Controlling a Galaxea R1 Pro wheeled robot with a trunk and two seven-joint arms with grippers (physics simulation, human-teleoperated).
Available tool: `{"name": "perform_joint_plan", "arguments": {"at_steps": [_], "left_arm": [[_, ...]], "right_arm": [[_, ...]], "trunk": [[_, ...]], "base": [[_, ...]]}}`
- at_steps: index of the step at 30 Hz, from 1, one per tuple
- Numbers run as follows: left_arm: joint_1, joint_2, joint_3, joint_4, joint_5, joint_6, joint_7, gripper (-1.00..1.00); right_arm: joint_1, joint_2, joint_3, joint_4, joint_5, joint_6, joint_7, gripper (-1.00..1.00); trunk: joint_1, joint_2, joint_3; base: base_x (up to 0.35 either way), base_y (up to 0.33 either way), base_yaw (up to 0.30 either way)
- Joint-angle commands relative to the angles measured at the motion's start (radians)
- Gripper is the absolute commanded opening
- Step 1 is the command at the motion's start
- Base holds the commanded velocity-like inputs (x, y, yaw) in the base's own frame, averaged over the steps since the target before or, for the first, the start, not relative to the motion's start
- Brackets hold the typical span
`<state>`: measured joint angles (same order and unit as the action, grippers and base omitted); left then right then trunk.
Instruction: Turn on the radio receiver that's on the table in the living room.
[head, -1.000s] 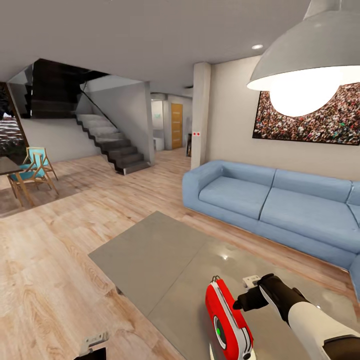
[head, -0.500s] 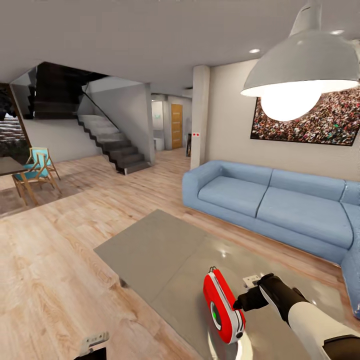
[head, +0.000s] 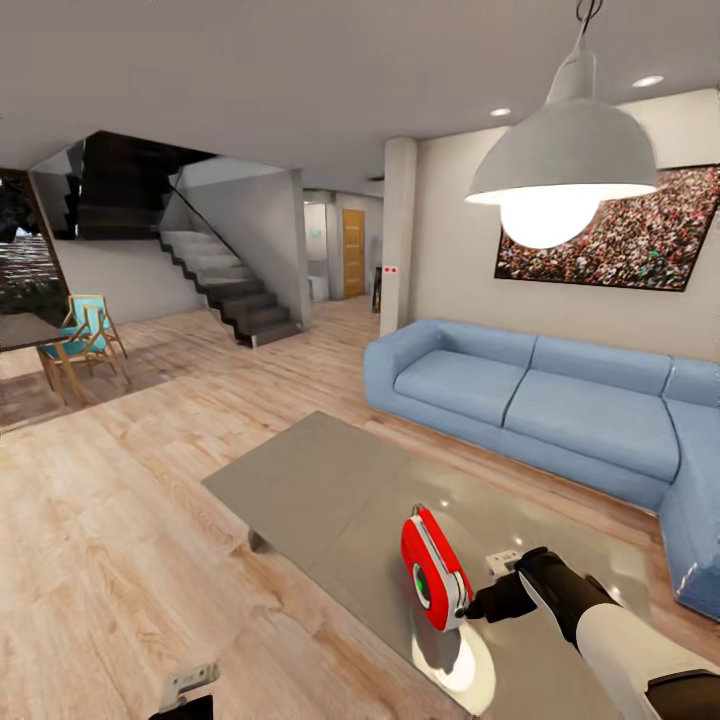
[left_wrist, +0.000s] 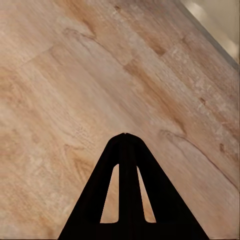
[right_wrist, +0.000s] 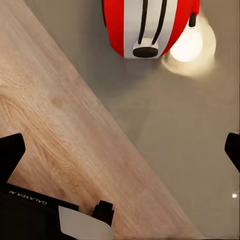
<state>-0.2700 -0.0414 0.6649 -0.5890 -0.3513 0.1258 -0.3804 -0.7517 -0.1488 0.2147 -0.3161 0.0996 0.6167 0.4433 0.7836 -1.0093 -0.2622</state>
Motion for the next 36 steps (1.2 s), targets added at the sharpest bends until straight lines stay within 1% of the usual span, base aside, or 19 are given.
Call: {"name": "perform_joint_plan", "arguments": {"at_steps": [1, 10, 12, 14, 16, 18, 20, 21, 23, 26, 28, 31, 32, 34, 36], "left_arm": [[0.0, 0.0, 0.0, 0.0, 0.0, 0.0, 0.0, -1.0], [0.0, 0.001, -0.001, 0.002, 0.0, 0.0, 0.0, -1.0], [0.001, 0.002, -0.001, 0.011, -0.003, 0.0, 0.0, -1.0], [0.001, 0.01, -0.001, 0.048, -0.016, 0.0, 0.001, -1.0], [0.001, 0.041, -0.001, 0.103, -0.039, -0.002, 0.001, -1.0], [0.001, 0.08, -0.001, 0.167, -0.051, -0.018, 0.001, -1.0], [0.0, 0.122, 0.002, 0.239, -0.057, -0.066, 0.002, -1.0], [0.0, 0.133, 0.002, 0.258, -0.058, -0.083, 0.002, -1.0], [0.0, 0.173, 0.004, 0.335, -0.059, -0.151, 0.004, -1.0], [0.001, 0.215, 0.005, 0.422, -0.06, -0.221, 0.017, -1.0], [0.001, 0.228, 0.005, 0.453, -0.06, -0.243, 0.036, -1.0], [0.003, 0.237, 0.005, 0.501, -0.06, -0.274, 0.09, -1.0], [0.004, 0.239, 0.005, 0.517, -0.06, -0.283, 0.118, -1.0], [0.005, 0.241, 0.004, 0.544, -0.061, -0.295, 0.176, -1.0], [0.006, 0.242, 0.002, 0.56, -0.061, -0.3, 0.224, -1.0]], "right_arm": [[0.0, 0.0, 0.0, 0.0, 0.0, 0.0, 0.0, 1.0], [0.0, 0.0, 0.0, 0.001, 0.0, -0.001, -0.001, 1.0], [0.002, 0.0, 0.0, 0.007, 0.0, -0.005, -0.001, 1.0], [0.004, 0.0, 0.0, 0.031, 0.0, -0.037, -0.001, 1.0], [0.005, 0.0, 0.0, 0.083, -0.001, -0.106, -0.002, 1.0], [0.006, 0.0, 0.0, 0.158, -0.001, -0.185, -0.002, 1.0], [0.006, 0.0, -0.001, 0.231, -0.002, -0.258, -0.002, 1.0], [0.006, 0.0, -0.001, 0.247, -0.002, -0.275, -0.003, 1.0], [0.006, 0.0, -0.001, 0.312, -0.003, -0.34, -0.003, 1.0], [0.016, 0.0, -0.001, 0.369, -0.004, -0.403, -0.003, 1.0], [0.025, 0.0, -0.002, 0.379, -0.004, -0.418, -0.003, 1.0], [0.05, 0.0, -0.002, 0.386, -0.005, -0.456, -0.011, 1.0], [0.07, 0.0, -0.002, 0.387, -0.006, -0.484, -0.027, 1.0], [0.119, 0.0, -0.003, 0.389, -0.01, -0.557, -0.089, 1.0], [0.17, 0.0, -0.003, 0.389, -0.013, -0.622, -0.175, 1.0]], "trunk": [[-0.004, 0.007, 0.003], [-0.038, 0.07, 0.031], [-0.046, 0.084, 0.038], [-0.054, 0.098, 0.044], [-0.061, 0.112, 0.05], [-0.069, 0.126, 0.056], [-0.077, 0.14, 0.063], [-0.081, 0.147, 0.066], [-0.088, 0.161, 0.072], [-0.1, 0.182, 0.082], [-0.107, 0.196, 0.088], [-0.119, 0.217, 0.097], [-0.123, 0.224, 0.1], [-0.13, 0.238, 0.107], [-0.138, 0.252, 0.113]], "base": [[-0.272, 0.0, 0.0], [-0.056, 0.0, 0.0], [-0.004, 0.0, 0.0], [-0.002, 0.0, 0.0], [0.0, 0.0, 0.0], [0.0, 0.0, 0.0], [0.0, 0.0, 0.0], [0.0, 0.0, 0.0], [0.0, 0.0, 0.0], [0.0, 0.0, 0.0], [0.0, 0.0, 0.0], [0.0, 0.0, 0.0], [0.0, 0.0, 0.0], [0.0, 0.0, 0.0], [0.0, 0.0, 0.0]]}}
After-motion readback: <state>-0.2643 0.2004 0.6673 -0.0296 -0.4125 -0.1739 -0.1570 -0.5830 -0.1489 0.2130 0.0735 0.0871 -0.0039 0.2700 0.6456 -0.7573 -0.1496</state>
